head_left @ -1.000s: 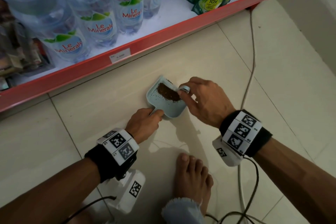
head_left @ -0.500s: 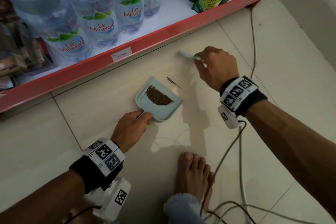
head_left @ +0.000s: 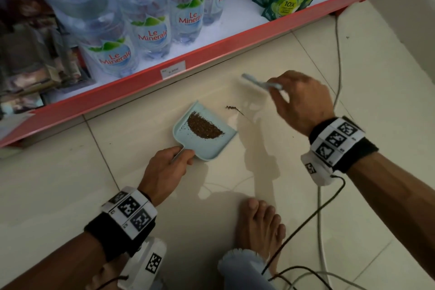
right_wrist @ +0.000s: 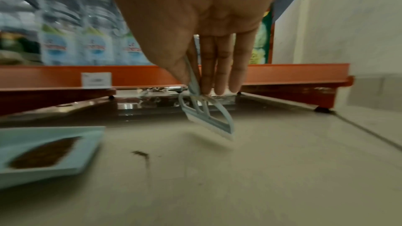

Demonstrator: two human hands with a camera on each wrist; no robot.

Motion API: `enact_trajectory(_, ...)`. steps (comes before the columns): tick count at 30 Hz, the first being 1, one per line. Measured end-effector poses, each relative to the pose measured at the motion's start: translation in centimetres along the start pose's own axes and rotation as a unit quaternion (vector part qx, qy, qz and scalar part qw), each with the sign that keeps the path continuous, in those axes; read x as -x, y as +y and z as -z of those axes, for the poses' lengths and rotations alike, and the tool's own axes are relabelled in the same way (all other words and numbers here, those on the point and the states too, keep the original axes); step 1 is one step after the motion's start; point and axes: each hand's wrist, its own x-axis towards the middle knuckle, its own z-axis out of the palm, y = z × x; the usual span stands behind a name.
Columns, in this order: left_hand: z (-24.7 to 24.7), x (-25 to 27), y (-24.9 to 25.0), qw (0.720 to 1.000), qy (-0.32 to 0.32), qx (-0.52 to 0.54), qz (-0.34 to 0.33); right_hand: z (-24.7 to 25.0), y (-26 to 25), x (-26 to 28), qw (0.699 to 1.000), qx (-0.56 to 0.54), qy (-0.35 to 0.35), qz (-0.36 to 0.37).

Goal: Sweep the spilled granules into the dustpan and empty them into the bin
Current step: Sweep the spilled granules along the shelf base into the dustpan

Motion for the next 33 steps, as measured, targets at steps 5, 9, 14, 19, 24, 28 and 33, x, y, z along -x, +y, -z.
enact_trajectory(5,0.2,0.7,-0.2,1.0,0.006,-0.008,-0.006,-1.2,0.9,-0.3,0.986,0.079,-0.071,-0.129)
enact_trajectory(9,0.4,1.2,-0.3,1.0,0.012,-0.016,-0.006,-2.0,-4.1,2.5,0.995,-0.031,-0.093,-0.017)
enact_trajectory(14,0.7,1.4,-0.5,0.999,0.017,-0.025,-0.014,-1.2,-6.5,3.0,0.996,-0.06,-0.069,0.011)
enact_trajectory(19,1.2,1.5,-0.9,0.999,0.02,-0.034,-0.021,0.4,-2.4,2.3,0.996,0.008,-0.009,-0.088)
enact_trajectory(24,1.3,1.6,-1.0,0.999,0.01,-0.033,-0.019,-0.6,-3.3,3.4,0.978,-0.009,-0.089,-0.186)
enact_trajectory(28,1.1,1.6,-0.9,0.999,0.007,-0.031,-0.011,-1.3,-7.7,2.1,0.974,-0.135,-0.041,-0.178)
enact_trajectory(33,1.3,1.7,-1.1,1.0,0.001,-0.028,-0.013,-1.0,-10.0,-0.9,0.969,-0.182,-0.05,-0.159)
